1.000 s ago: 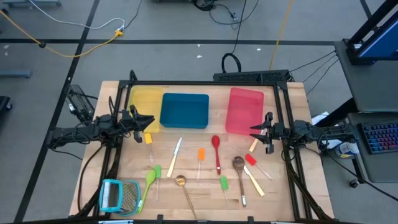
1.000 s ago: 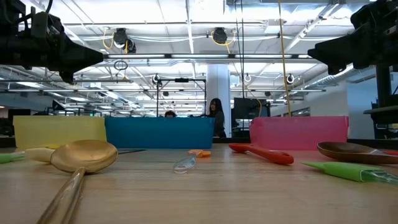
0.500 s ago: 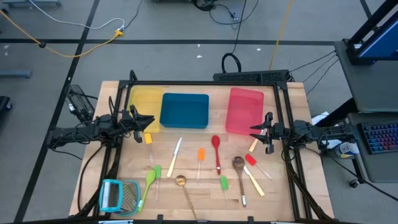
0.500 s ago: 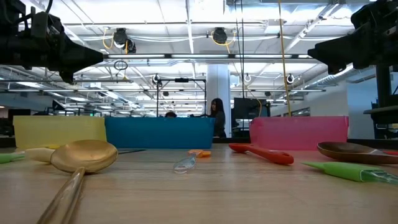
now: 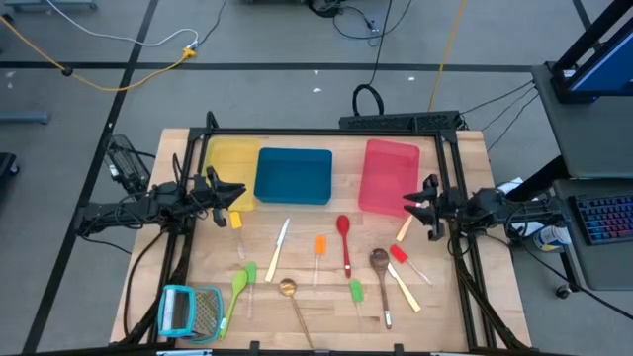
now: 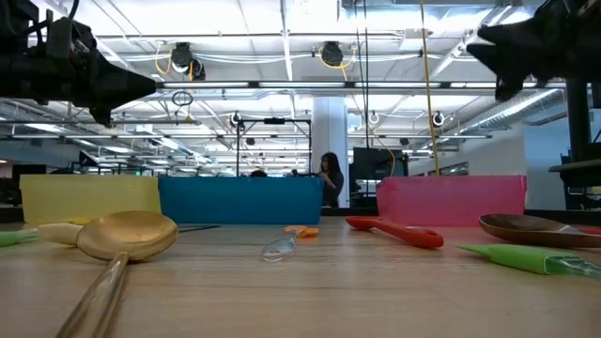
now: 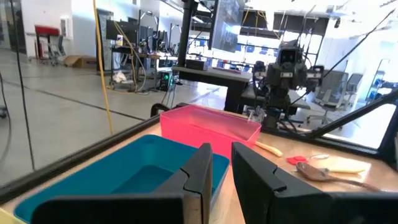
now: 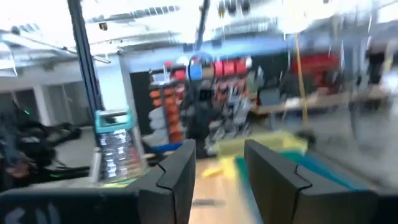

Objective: Pick & Place Kitchen Items
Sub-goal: Put the yellow spatula into the blue bin

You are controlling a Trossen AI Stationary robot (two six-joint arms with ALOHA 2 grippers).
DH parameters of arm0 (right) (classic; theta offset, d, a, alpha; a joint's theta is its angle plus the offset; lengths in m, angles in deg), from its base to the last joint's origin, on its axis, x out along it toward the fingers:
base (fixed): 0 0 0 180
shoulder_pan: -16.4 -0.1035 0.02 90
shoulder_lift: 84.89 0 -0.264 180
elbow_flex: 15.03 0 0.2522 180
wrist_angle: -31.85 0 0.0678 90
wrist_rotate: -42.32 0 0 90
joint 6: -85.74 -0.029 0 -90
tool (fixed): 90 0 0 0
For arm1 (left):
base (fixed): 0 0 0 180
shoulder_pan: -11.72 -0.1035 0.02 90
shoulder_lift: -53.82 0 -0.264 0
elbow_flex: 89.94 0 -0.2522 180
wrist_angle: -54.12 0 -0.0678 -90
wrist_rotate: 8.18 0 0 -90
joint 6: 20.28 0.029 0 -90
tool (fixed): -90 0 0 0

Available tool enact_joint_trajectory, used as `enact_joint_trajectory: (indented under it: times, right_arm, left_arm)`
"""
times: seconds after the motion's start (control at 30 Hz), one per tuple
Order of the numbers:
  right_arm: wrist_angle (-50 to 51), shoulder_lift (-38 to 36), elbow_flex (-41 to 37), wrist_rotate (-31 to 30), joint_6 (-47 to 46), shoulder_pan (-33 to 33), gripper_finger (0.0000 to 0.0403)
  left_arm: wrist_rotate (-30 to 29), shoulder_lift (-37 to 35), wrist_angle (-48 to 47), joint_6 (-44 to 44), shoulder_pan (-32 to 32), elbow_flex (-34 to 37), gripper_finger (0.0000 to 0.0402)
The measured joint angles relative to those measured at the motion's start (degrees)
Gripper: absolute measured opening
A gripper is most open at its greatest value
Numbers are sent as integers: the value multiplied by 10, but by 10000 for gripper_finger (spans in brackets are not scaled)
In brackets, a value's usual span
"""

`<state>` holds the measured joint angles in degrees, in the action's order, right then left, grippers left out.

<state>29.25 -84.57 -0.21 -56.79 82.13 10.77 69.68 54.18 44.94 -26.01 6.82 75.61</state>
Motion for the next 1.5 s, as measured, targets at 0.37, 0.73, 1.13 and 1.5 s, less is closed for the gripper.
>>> enact_joint_trajectory:
  times: [0.37, 0.73, 1.13, 1.5]
  right_arm:
    - [-144, 0, 0, -26, 239, 0, 130]
    - [-77, 139, 0, 18, -152, -41, 130]
    - [-247, 386, 138, -12, 68, -131, 130]
    - [-398, 464, 148, -58, 228, -126, 130]
  left_arm:
    - [-41, 0, 6, 98, 0, 0, 67]
    - [-40, 0, 0, 31, 0, 0, 67]
    - [95, 19, 183, 10, 3, 0, 67]
    - [136, 180, 139, 139, 13, -136, 67]
